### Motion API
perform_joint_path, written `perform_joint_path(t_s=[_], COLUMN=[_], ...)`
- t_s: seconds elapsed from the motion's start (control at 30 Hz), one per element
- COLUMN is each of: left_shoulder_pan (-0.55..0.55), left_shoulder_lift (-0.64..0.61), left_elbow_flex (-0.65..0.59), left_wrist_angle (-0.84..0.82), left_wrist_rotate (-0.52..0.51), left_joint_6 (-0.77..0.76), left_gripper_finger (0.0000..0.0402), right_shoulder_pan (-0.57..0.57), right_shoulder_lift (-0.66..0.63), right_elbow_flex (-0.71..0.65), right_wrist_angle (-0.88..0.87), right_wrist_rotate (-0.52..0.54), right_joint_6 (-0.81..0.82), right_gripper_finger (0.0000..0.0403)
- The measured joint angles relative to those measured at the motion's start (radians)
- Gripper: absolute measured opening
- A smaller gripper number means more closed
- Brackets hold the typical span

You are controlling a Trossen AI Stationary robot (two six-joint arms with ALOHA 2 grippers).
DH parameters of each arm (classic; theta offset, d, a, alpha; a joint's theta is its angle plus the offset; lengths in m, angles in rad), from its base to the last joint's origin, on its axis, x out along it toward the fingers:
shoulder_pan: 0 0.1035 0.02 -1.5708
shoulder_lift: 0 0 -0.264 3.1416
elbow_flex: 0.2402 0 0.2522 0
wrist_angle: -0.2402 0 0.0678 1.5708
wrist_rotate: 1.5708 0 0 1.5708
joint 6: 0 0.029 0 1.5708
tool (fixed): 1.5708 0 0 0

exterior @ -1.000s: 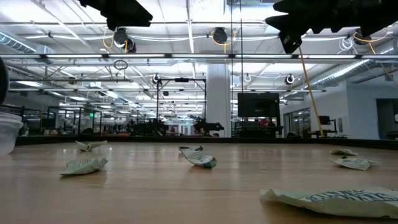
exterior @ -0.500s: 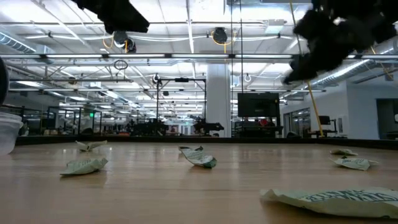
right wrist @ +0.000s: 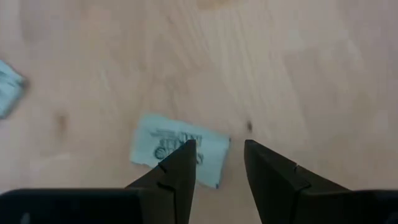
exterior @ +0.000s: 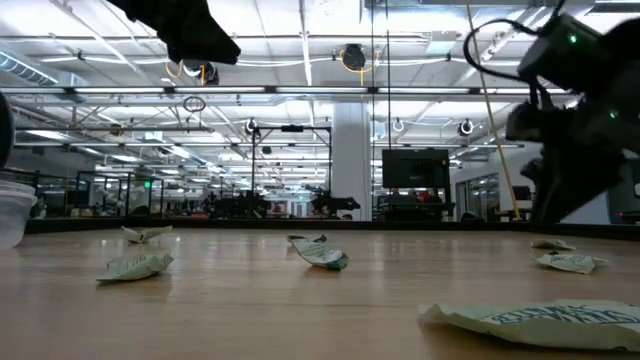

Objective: Pick and place items into bin
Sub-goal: Put the green stevia packet into the right transparent bin

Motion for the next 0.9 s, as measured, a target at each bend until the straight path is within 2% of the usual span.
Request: perform_joint_path(t_s=[0.3,0.73,0.9], left_shoulder_pan=[0.000,0.000,0.000], left_shoulder_lift=[0.005,0.006,0.006], left_elbow_flex=[0.000,0.000,0.000], left_wrist_angle=[0.001,0.001,0.001], left_wrist_rotate=[0.000,0.000,0.000], left_joint_6=[-0.003,-0.007,-0.006], left_gripper_finger=[0.0154,0.0154,0.0154], right_shoulder_pan=[0.000,0.000,0.000], right_shoulder_lift=[-0.002,-0.002,-0.002], right_elbow_flex=[-0.109,-0.144,-0.196], right_wrist_angle=[0.144,0.167,0.240], right_wrist_rotate=[-0.004,-0.024,-0.036], right_joint_6=[-0.012,-0.027,-0.018], right_gripper_finger=[0.0130,0.0130,0.0107])
